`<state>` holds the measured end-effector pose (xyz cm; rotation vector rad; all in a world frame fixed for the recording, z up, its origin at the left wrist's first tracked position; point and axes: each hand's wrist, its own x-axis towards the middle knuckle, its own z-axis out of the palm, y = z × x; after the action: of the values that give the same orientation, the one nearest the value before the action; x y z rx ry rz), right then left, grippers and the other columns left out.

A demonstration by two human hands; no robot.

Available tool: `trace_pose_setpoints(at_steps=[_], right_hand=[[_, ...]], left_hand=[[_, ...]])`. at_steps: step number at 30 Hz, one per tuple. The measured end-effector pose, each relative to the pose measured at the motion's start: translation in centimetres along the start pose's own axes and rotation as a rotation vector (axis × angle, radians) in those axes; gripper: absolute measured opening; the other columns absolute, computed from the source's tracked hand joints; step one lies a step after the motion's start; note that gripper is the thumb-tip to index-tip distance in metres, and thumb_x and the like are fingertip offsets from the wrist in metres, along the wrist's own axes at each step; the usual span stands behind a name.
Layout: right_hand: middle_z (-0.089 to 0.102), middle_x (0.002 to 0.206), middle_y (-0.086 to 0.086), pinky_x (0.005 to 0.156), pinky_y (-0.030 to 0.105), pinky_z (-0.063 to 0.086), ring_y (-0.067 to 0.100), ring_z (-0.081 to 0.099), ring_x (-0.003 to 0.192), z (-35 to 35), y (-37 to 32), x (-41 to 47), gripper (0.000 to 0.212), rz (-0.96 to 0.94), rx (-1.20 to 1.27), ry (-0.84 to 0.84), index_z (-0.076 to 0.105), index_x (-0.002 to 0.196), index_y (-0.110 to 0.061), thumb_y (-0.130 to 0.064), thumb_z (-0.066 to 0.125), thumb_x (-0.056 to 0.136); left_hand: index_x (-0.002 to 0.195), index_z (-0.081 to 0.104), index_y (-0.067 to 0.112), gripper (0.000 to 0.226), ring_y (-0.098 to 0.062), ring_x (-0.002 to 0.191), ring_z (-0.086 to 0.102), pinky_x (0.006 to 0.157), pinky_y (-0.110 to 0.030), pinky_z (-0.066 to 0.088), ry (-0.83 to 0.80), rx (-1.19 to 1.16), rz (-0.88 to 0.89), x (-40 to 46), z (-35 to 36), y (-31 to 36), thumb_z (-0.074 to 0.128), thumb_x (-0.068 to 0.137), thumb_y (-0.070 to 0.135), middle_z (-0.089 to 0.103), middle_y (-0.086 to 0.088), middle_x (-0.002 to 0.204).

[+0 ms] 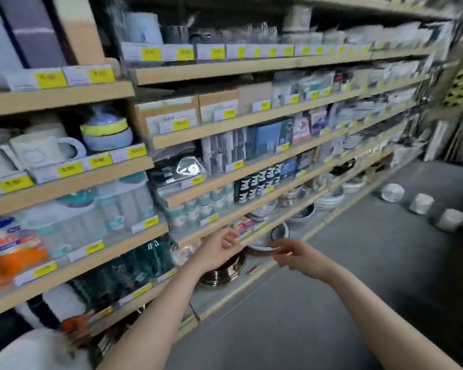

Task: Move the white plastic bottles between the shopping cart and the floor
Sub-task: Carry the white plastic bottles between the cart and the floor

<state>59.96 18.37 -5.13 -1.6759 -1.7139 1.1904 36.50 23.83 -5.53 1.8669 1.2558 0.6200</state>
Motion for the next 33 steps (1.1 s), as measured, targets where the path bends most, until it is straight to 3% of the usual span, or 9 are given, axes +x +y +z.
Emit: trace_pose_setpoints(at_steps=[2,6,11,15,17,21,24,29,33], right_hand=[[0.064,0.101,0.001,0.074,0.025,0.047,0.012,0.060,0.083,-3.4,2.0,1.6,0.024,0.034,0.020,0.020,0.057,0.114,-0.027,-0.023,0.059,0.091],[0.062,0.098,0.002,0.071,0.025,0.047,0.010,0.061,0.080,-9.1,5.3,5.3,0.016,0.086,0.055,0.055,0.057,0.100,-0.035,-0.022,0.057,0.092],[0.062,0.104,0.004,0.069,0.020,0.046,0.011,0.061,0.082,-16.9,10.0,11.4,0.018,0.187,0.088,0.165,0.057,0.109,-0.025,-0.019,0.056,0.092],[0.063,0.103,0.007,0.068,0.019,0.045,0.014,0.061,0.083,-23.6,13.3,15.6,0.022,0.256,0.155,0.359,0.057,0.114,-0.019,-0.015,0.056,0.093],[0.063,0.101,0.004,0.066,0.019,0.044,0.014,0.061,0.080,-26.8,15.2,17.2,0.019,0.287,0.179,0.392,0.057,0.110,-0.021,-0.014,0.056,0.092],[0.061,0.099,0.001,0.063,0.016,0.045,0.009,0.061,0.075,-33.5,19.9,19.3,0.018,0.368,0.193,0.396,0.056,0.110,-0.021,-0.016,0.056,0.092],[0.060,0.097,0.000,0.067,0.023,0.045,0.010,0.061,0.076,-39.2,24.4,20.6,0.019,0.451,0.215,0.340,0.055,0.111,-0.021,-0.021,0.056,0.092],[0.061,0.096,-0.001,0.067,0.025,0.045,0.012,0.062,0.079,-49.2,33.0,22.7,0.020,0.512,0.228,0.309,0.055,0.111,-0.021,-0.023,0.056,0.092],[0.064,0.101,0.000,0.069,0.025,0.046,0.012,0.063,0.082,-57.3,38.6,24.1,0.016,0.498,0.236,0.334,0.056,0.107,-0.028,-0.024,0.056,0.091]], left_hand=[[0.106,0.059,0.019,0.020,-0.014,0.086,0.057,0.068,-0.006,0.041,-0.028,0.009,0.030,4.4,1.7,1.0,0.065,0.087,0.017,0.063,0.001,0.098],[0.104,0.059,0.018,0.018,-0.010,0.079,0.055,0.068,-0.009,0.042,-0.095,0.024,0.075,13.4,5.5,2.4,0.065,0.087,0.016,0.060,0.005,0.092],[0.094,0.055,0.030,0.015,-0.010,0.078,0.055,0.077,-0.024,0.045,-0.250,0.054,0.111,26.2,10.3,3.8,0.064,0.087,0.020,0.058,0.011,0.085],[0.099,0.053,0.028,0.018,-0.005,0.074,0.053,0.071,-0.013,0.044,-0.387,0.101,0.161,36.7,13.8,6.3,0.064,0.088,0.019,0.056,0.009,0.087],[0.102,0.053,0.030,0.020,-0.007,0.077,0.054,0.075,-0.020,0.046,-0.420,0.108,0.190,41.6,16.0,7.7,0.065,0.087,0.023,0.056,0.012,0.088],[0.108,0.057,0.021,0.020,-0.010,0.076,0.052,0.069,-0.012,0.042,-0.495,0.142,0.259,49.3,21.8,10.8,0.063,0.089,0.022,0.056,0.008,0.088],[0.114,0.057,0.014,0.026,-0.011,0.077,0.051,0.063,-0.002,0.037,-0.544,0.162,0.301,54.7,26.7,13.4,0.062,0.090,0.019,0.055,0.002,0.092],[0.109,0.058,0.013,0.024,-0.012,0.073,0.052,0.076,-0.022,0.045,-0.561,0.126,0.292,63.3,36.5,17.3,0.065,0.087,0.016,0.055,0.004,0.086],[0.111,0.058,0.017,0.025,-0.009,0.073,0.053,0.079,-0.026,0.048,-0.581,0.116,0.258,69.2,43.4,21.3,0.065,0.087,0.020,0.057,0.007,0.090]])
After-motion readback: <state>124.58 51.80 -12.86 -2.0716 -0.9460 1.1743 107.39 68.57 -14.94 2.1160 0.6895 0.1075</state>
